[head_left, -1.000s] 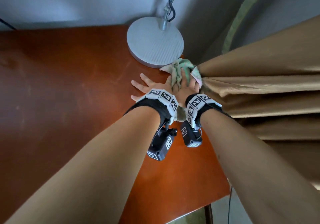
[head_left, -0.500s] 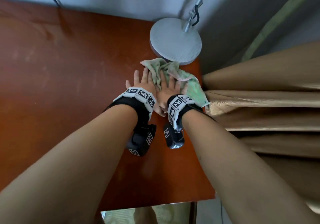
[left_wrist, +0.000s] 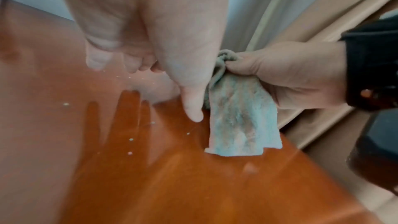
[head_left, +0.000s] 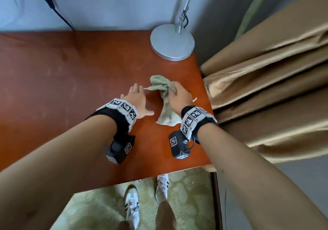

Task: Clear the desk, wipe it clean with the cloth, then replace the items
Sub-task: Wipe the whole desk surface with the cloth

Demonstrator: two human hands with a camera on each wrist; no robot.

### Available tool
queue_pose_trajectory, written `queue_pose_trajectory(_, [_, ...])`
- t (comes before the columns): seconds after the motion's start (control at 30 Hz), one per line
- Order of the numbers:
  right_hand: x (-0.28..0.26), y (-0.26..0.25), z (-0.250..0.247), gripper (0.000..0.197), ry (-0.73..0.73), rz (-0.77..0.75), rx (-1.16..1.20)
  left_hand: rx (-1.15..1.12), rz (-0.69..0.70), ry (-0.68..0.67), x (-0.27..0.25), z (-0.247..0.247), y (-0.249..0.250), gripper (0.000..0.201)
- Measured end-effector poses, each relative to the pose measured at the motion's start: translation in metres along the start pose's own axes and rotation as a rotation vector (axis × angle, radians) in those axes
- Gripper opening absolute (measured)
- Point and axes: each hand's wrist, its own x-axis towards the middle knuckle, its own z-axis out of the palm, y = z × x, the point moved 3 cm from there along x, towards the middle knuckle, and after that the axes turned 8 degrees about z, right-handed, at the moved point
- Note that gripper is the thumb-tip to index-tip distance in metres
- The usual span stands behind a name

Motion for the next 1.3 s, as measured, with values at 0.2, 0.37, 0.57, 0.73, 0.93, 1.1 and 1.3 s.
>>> queue_pose_trajectory(0.2, [-0.029,-0.022,-0.03,0.021,-0.023,0.077,0.405,-0.629,-0.018,0.134,-0.025,-0.033,0.023,0.093])
queue_pose_trajectory(0.37, [-0.039,0.005,-0.048,0.018,0.014,0.273,0.503,-0.817,0.023,0.059,-0.04,-0.043,0.037,0.074])
queue_pose_trajectory(0.57, [-0.065,0.084,-0.057,0.061,0.111,0.417,0.174,-0.332,0.104,0.19,-0.047,-0.005,0.037,0.068])
queue_pose_trajectory(0.73, [-0.068,0.119,-0.061,0.05,0.216,0.29,0.007,-0.021,0.339,0.182,-0.029,0.032,0.067,0.072])
queue_pose_trajectory(0.93, [-0.065,0.165,-0.066,0.051,0.189,0.098,-0.182,0.341,0.347,0.076,-0.001,0.093,0.117,0.083])
queue_pose_trajectory(1.1, [-0.06,0.2,-0.081,0.048,0.171,0.064,-0.172,0.368,0.29,0.096,-0.002,0.122,0.145,0.09])
queue_pose_trajectory(1.3, [-0.054,0.217,-0.071,0.04,0.156,-0.128,-0.16,0.275,0.244,0.155,-0.004,0.141,0.183,0.084])
